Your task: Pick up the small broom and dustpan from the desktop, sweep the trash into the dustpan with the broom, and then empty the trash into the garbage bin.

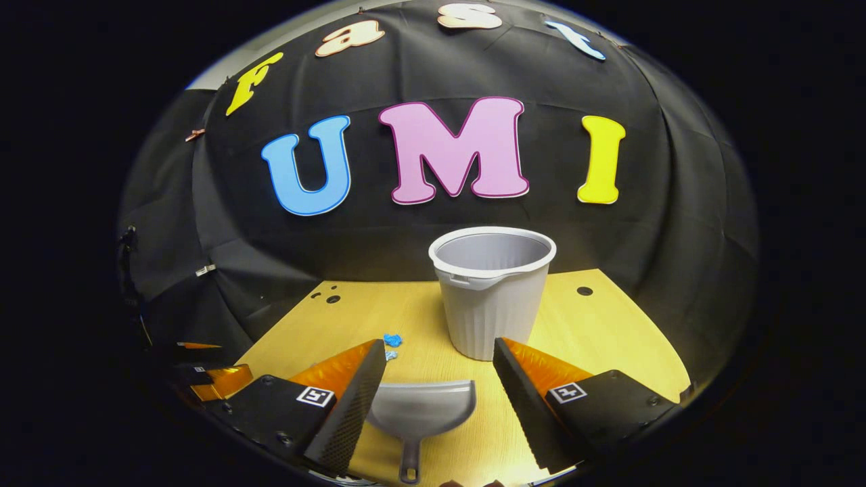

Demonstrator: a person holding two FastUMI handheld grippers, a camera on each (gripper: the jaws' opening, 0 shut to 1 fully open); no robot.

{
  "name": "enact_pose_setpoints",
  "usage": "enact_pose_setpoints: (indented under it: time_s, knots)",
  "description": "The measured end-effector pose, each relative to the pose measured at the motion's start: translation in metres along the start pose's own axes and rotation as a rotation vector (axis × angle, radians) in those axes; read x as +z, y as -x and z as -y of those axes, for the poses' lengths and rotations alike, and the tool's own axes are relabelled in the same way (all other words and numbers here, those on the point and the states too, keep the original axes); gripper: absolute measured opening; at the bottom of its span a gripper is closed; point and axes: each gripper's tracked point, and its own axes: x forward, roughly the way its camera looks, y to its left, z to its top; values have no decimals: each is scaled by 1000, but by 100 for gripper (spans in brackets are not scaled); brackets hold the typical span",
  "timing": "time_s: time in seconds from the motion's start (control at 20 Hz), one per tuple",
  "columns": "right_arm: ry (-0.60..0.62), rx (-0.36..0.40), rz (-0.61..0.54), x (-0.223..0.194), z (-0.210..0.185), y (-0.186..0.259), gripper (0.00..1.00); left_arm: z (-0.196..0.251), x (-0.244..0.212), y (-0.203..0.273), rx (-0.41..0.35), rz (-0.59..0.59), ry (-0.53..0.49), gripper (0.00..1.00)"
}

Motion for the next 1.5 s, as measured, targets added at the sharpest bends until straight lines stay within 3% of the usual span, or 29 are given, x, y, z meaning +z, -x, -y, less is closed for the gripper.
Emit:
enact_pose_setpoints:
  time_s: [0.2, 0.45, 0.8, 0.95, 1.25, 1.5]
  knots:
    - [22, 17, -21, -7, -5, 5, 99, -12, -29, -17, 5, -89, -37, 99]
    - [52, 13, -64, -22, -4, 13, 99, -16, -59, -50, -44, -181, -71, 99]
    - [69, 0, -115, -43, -8, 31, 99, -28, -122, -80, -82, -454, -8, 98]
    - [71, -1, -126, -52, -16, 39, 99, -35, -139, -89, -82, -524, -57, 99]
    - [12, -37, -175, -88, -36, 46, 99, -40, -163, -101, -78, -628, -103, 92]
    - [-20, -62, -202, -107, -45, 59, 99, -39, -158, -114, -80, -630, -149, 76]
